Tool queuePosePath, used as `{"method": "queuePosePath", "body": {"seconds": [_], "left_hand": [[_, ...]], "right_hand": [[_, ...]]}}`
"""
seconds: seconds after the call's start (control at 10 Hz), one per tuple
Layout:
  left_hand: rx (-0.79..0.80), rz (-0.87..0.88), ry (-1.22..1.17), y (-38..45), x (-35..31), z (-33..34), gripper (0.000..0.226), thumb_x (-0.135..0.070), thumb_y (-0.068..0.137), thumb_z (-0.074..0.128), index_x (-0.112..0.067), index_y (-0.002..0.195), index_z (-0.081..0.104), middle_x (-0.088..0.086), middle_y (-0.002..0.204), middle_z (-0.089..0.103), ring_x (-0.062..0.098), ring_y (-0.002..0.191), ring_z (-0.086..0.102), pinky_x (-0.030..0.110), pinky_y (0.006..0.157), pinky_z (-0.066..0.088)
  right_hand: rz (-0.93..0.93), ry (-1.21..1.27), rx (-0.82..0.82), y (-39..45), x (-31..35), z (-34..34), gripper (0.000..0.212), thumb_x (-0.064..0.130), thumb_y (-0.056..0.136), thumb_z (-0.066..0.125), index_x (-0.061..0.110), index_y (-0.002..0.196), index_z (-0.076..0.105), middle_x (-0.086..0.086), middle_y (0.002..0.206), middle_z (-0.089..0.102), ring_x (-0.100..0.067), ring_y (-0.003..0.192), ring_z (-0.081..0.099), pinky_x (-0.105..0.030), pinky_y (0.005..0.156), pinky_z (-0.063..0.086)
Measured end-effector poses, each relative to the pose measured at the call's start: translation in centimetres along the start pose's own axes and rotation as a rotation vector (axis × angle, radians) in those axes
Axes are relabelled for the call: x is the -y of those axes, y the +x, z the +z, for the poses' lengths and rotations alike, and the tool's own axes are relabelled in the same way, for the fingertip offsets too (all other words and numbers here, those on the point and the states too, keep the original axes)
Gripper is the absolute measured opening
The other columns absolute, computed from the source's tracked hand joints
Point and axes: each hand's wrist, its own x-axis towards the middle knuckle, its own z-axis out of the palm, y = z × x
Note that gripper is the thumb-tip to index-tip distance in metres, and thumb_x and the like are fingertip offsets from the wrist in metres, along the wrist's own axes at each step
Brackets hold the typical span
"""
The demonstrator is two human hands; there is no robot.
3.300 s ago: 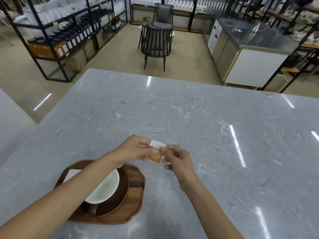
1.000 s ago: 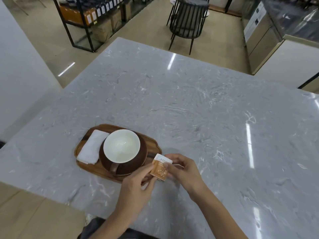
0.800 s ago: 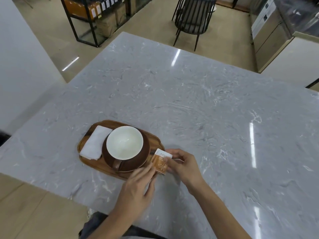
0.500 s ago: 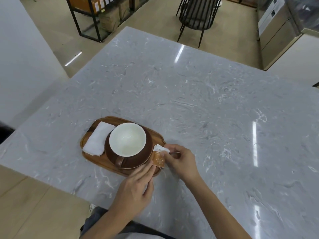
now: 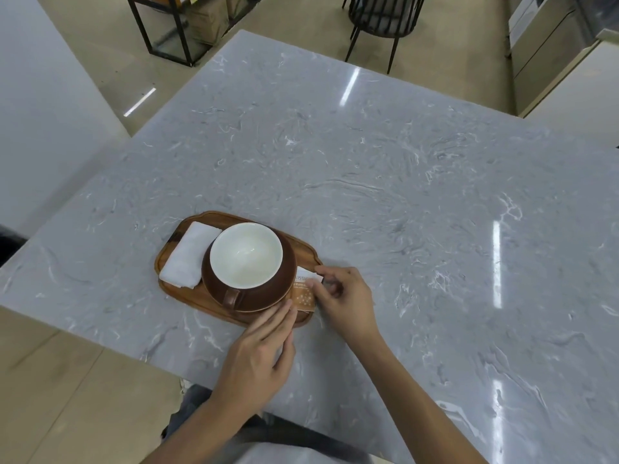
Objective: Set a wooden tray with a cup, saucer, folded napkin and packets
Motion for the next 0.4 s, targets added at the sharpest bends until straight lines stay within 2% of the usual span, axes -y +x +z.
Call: {"method": "queuePosePath", "body": {"seconds": [0.2, 0.4], "left_hand": [[-0.016, 0.007, -0.044, 0.3, -0.2, -1.1, 0.042, -0.022, 0.091, 0.066, -0.011, 0.132, 0.066, 0.0, 0.136, 0.065, 0.013, 0.125, 0.062, 0.03, 0.1, 0.054], [-0.043, 0.163, -0.141, 1.7, -1.7, -4.5, 0.039, -0.028, 0.096, 0.062, -0.017, 0.134, 0.064, -0.005, 0.131, 0.068, 0.003, 0.121, 0.063, 0.023, 0.097, 0.056]], "right_hand": [[-0.018, 0.051, -0.002, -0.2, 0.0, -0.3, 0.019, 0.034, 0.089, 0.078, 0.036, 0.108, 0.074, 0.006, 0.102, 0.065, 0.004, 0.086, 0.065, -0.005, 0.074, 0.048], [-0.151, -0.035, -0.035, 0.0, 1.1, -1.6, 0.021, 0.031, 0.094, 0.072, 0.027, 0.115, 0.072, 0.011, 0.106, 0.066, 0.001, 0.091, 0.065, -0.012, 0.07, 0.053]]}}
